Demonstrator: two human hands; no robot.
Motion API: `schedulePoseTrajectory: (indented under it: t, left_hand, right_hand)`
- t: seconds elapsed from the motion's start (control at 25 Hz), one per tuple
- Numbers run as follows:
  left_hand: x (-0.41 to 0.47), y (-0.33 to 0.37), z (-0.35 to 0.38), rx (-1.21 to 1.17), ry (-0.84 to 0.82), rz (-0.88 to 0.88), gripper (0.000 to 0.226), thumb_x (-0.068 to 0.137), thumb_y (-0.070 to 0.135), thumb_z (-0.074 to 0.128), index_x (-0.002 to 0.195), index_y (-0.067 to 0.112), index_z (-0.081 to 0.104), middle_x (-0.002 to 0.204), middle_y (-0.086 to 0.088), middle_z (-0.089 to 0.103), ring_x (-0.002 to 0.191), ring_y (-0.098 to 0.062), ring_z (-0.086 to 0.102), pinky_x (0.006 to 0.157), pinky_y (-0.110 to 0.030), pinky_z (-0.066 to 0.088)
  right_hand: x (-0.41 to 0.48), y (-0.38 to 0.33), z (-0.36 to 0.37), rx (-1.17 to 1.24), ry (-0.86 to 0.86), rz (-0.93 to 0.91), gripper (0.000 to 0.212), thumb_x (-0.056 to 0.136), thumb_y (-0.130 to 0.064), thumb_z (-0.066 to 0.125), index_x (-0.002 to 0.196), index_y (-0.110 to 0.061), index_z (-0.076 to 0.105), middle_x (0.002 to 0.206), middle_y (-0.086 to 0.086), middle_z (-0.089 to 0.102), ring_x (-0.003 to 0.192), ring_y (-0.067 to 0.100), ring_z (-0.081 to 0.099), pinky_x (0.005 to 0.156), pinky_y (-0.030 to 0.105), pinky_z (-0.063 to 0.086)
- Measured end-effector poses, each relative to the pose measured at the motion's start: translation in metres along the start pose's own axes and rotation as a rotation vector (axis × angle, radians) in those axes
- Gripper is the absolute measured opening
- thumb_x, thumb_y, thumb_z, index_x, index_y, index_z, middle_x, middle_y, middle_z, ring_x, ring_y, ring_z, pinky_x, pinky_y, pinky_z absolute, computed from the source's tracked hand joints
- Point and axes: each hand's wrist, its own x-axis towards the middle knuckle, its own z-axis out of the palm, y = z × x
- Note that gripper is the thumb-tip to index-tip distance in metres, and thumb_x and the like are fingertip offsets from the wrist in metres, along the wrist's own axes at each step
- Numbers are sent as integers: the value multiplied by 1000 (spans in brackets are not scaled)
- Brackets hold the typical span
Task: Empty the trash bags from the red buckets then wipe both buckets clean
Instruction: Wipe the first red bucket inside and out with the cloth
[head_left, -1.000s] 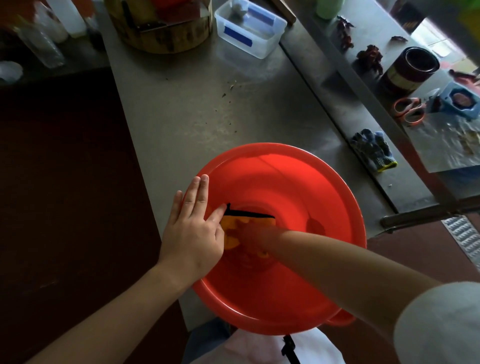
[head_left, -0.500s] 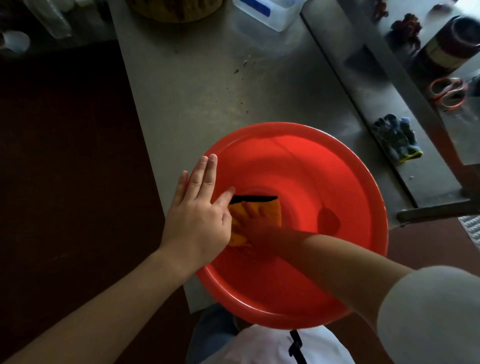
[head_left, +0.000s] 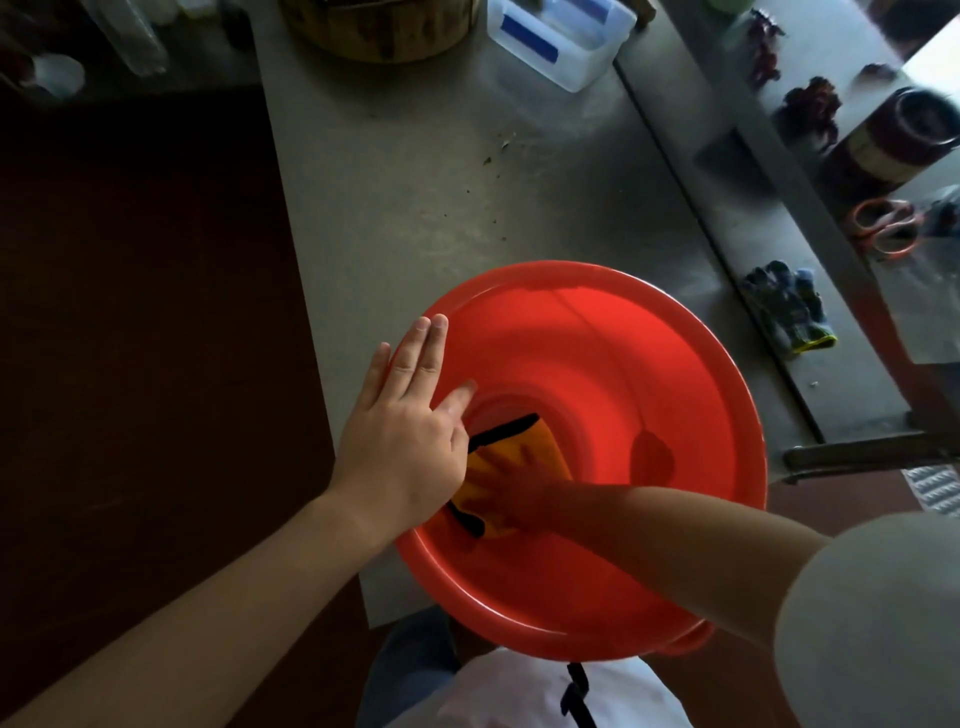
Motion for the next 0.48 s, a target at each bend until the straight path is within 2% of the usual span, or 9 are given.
schedulePoseTrajectory:
  t: [0.16, 0.28, 0.36, 0.48]
  left_hand:
    - [0, 0, 2, 1, 16, 15, 50, 95, 33, 34, 138, 30, 58, 166, -17, 1, 154, -27, -6, 123, -53, 13]
    - [0, 0, 3, -1, 21, 12, 49, 94, 33, 35, 137, 30, 59, 166, -17, 2, 154, -28, -5, 122, -54, 15]
    - [2, 1, 3, -11, 23, 15, 49, 94, 32, 36, 137, 30, 59, 166, -17, 2, 154, -28, -4, 122, -55, 16]
    - [2, 1, 3, -6, 26, 14, 48, 94, 32, 36, 135, 30, 60, 166, -18, 3, 154, -29, -3, 121, -55, 17]
  right_hand:
    - [0, 8, 2, 106, 59, 46, 67, 100, -67, 30, 158, -48, 1, 167, -8, -21, 153, 33, -18, 115, 71, 9]
    - [4, 35, -11, 312, 157, 226, 79, 97, -68, 38, 159, -42, -2, 168, -7, -16, 154, 32, -14, 117, 66, 15]
    - [11, 48, -28, 360, 159, 304, 81, 96, -65, 43, 159, -41, -2, 169, -7, -11, 155, 32, -8, 118, 62, 18]
    - [14, 49, -37, 418, 154, 262, 78, 98, -60, 45, 161, -38, 4, 169, -4, -6, 154, 37, -4, 118, 60, 22]
